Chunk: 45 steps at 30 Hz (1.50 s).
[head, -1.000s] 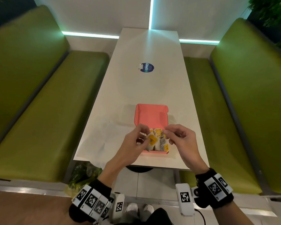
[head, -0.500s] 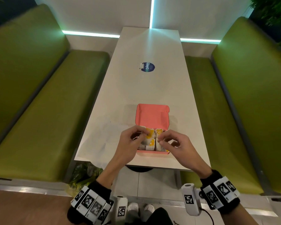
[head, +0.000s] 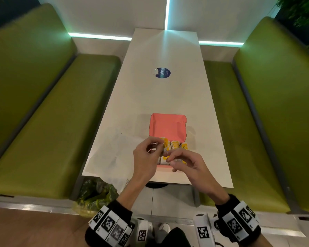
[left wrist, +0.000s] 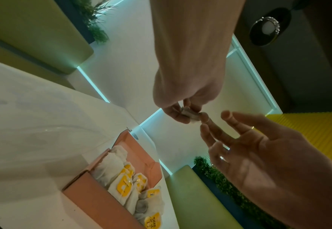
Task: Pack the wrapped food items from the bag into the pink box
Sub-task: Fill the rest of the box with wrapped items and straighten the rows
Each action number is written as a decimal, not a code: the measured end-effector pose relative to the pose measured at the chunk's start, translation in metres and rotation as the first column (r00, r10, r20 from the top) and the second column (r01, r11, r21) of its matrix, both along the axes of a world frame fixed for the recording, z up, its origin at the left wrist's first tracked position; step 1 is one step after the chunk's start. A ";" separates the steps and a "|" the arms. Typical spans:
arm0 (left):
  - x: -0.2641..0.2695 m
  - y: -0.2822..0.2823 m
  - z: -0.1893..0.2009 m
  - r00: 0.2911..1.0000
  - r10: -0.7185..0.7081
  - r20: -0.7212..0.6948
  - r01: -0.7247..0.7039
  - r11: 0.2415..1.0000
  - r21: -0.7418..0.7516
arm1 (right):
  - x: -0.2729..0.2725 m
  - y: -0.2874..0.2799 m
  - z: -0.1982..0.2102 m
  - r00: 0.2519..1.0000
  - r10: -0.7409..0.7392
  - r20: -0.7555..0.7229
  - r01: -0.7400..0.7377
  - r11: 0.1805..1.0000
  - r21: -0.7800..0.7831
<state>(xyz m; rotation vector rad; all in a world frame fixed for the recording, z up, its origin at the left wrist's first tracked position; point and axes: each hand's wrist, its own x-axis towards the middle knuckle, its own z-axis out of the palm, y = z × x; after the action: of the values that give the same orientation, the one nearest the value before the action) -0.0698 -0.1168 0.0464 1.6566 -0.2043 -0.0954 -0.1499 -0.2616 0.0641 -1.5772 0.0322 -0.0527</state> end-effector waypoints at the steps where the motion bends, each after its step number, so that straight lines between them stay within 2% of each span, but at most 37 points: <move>1: -0.002 -0.001 0.000 1.000 0.009 0.013 -0.010 1.000 0.017 | -0.002 0.001 0.000 1.000 -0.004 0.000 0.004 1.000 -0.018; 9: -0.006 -0.007 0.004 0.992 0.126 -0.006 -0.126 0.992 0.000 | -0.012 0.015 -0.001 0.996 -0.026 0.084 0.051 0.949 -0.312; 13: -0.006 -0.004 0.004 0.992 0.121 -0.019 -0.122 0.992 -0.045 | -0.016 0.018 -0.002 0.985 -0.029 0.171 0.097 0.910 -0.403; 15: -0.005 -0.002 0.004 0.995 0.091 -0.038 -0.093 0.993 -0.068 | -0.018 0.020 -0.001 0.985 -0.023 0.169 0.097 0.893 -0.440; 20: -0.002 0.000 0.003 0.999 0.030 0.012 -0.029 0.996 -0.082 | -0.023 0.022 0.003 0.992 0.003 0.123 0.049 0.907 -0.417; 23: -0.003 0.002 0.004 0.998 -0.032 0.056 0.038 0.993 -0.110 | -0.014 0.011 0.011 0.973 -0.137 0.187 0.200 0.906 -0.373; 26: -0.004 0.004 0.003 0.989 -0.130 0.076 0.138 0.985 -0.101 | 0.005 -0.002 0.021 0.940 -0.251 0.232 0.326 0.862 -0.388; 27: -0.005 0.003 0.003 0.983 -0.164 0.080 0.172 0.980 -0.102 | 0.012 -0.005 0.024 0.954 -0.219 0.206 0.290 0.854 -0.433; 30: -0.005 0.003 -0.001 0.967 -0.242 0.081 0.250 0.963 -0.099 | 0.031 -0.013 0.026 0.999 -0.025 0.046 0.048 0.797 -0.603; 32: -0.005 0.005 -0.006 0.963 -0.263 0.054 0.268 0.959 -0.097 | 0.037 -0.016 0.027 0.999 0.036 0.011 -0.020 0.770 -0.638; 39: -0.005 0.004 -0.032 0.940 -0.342 0.003 0.342 0.939 -0.027 | 0.037 -0.020 0.024 0.996 0.077 -0.043 -0.086 0.753 -0.653; 45: 0.001 -0.002 -0.037 0.953 -0.300 -0.032 0.296 0.952 -0.082 | 0.042 -0.031 0.030 0.999 0.026 -0.029 -0.038 0.755 -0.655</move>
<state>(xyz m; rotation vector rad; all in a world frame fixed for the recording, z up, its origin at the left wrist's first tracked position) -0.0692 -0.1193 0.0097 1.5365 -0.4196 -0.3489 -0.1075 -0.2927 0.0941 -2.2925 -0.0012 -0.0224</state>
